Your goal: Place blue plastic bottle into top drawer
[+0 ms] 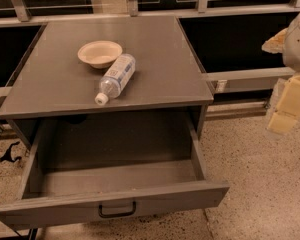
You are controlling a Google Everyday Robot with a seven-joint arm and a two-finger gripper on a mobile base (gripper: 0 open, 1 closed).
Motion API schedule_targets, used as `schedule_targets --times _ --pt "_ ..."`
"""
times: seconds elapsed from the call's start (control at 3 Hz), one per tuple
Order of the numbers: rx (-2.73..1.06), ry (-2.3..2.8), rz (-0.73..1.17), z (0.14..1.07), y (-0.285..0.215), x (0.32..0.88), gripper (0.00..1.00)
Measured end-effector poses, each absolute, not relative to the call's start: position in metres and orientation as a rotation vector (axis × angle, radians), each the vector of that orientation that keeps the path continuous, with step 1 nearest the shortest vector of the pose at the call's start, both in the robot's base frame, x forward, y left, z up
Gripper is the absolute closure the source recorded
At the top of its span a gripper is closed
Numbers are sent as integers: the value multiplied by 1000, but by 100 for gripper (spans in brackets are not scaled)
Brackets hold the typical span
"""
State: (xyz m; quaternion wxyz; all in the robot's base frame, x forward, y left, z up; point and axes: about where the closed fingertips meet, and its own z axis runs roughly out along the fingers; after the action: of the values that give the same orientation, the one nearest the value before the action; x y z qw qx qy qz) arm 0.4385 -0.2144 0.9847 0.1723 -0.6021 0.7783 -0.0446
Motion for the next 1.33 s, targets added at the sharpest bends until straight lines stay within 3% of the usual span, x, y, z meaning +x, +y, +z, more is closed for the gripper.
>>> schedule_targets --times 0.67,1.33 --pt "-1783 2106 -172 988 -203 445 0" --pt "-2176 1579 -332 999 -136 479 0"
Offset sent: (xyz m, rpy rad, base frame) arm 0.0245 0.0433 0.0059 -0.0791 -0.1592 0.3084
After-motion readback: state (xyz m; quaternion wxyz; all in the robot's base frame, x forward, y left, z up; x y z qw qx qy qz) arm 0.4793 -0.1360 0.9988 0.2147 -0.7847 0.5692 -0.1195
